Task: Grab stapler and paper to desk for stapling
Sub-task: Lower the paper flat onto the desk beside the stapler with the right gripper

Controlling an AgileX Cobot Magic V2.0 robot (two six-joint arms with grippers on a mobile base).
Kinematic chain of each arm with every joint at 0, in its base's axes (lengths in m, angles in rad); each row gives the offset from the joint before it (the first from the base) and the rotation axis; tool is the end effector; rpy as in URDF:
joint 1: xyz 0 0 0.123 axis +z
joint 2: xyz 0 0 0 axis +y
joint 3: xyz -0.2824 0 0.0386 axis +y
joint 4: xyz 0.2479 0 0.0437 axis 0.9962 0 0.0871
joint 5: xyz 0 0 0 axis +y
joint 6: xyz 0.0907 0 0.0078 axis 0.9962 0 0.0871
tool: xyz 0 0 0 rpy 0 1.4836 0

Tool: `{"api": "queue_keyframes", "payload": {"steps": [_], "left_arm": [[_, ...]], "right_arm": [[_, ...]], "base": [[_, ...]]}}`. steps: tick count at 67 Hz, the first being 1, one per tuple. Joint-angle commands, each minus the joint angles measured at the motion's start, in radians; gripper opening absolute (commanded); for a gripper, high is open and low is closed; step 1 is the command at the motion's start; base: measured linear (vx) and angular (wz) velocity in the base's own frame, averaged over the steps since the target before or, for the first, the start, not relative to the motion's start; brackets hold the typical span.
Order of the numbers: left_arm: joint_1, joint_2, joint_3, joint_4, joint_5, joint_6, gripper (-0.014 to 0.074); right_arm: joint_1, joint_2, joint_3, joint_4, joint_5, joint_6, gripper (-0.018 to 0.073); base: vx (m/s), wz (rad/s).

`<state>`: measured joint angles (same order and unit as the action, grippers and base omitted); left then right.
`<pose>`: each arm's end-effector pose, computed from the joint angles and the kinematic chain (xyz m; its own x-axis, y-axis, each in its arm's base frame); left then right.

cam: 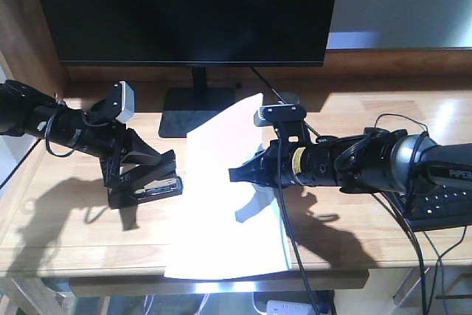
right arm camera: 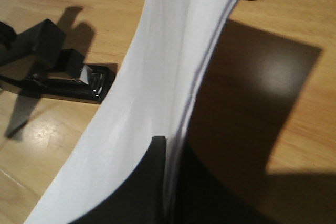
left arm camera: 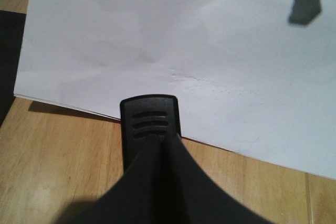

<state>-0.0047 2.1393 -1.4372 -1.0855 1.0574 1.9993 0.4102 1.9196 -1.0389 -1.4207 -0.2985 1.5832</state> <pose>0.4168 -0.0722 0.1575 -0.1107 0.6053 -0.7882 0.9804 0.1967 0.0134 0.3455 0.1790 0.1526 -0.7118 -0.1337 -0.6896 -0.4638 0.8267 0.3184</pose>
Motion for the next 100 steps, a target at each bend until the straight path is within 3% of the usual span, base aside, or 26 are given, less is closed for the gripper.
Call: {"api": "queue_keyframes", "payload": {"steps": [1,56,74,86,100], "left_arm": [[-0.006,-0.054,-0.021,-0.056,0.034,-0.010,-0.0006],[-0.006,-0.054,-0.021,-0.056,0.034,-0.010,-0.0006],[-0.006,-0.054,-0.021,-0.056,0.034,-0.010,-0.0006],[-0.006,-0.054,-0.021,-0.056,0.034,-0.010,-0.0006],[-0.006,-0.054,-0.021,-0.056,0.034,-0.010,-0.0006]], "right_arm": [[-0.002,-0.057,-0.026,0.005,-0.043,-0.013,-0.0002],[-0.001,-0.065,-0.026,0.045,-0.104,-0.028,-0.0002],[0.000,-0.009,-0.047,0.161,-0.138,-0.106,-0.0002],[0.000,0.061,-0.125,0.189,-0.188,-0.086,-0.0002],[0.000,0.139,-0.186,0.286,-0.214,-0.038,-0.0002]], "base": [[0.00,0.00],[0.00,0.00],[0.00,0.00],[0.00,0.00],[0.00,0.00]]}}
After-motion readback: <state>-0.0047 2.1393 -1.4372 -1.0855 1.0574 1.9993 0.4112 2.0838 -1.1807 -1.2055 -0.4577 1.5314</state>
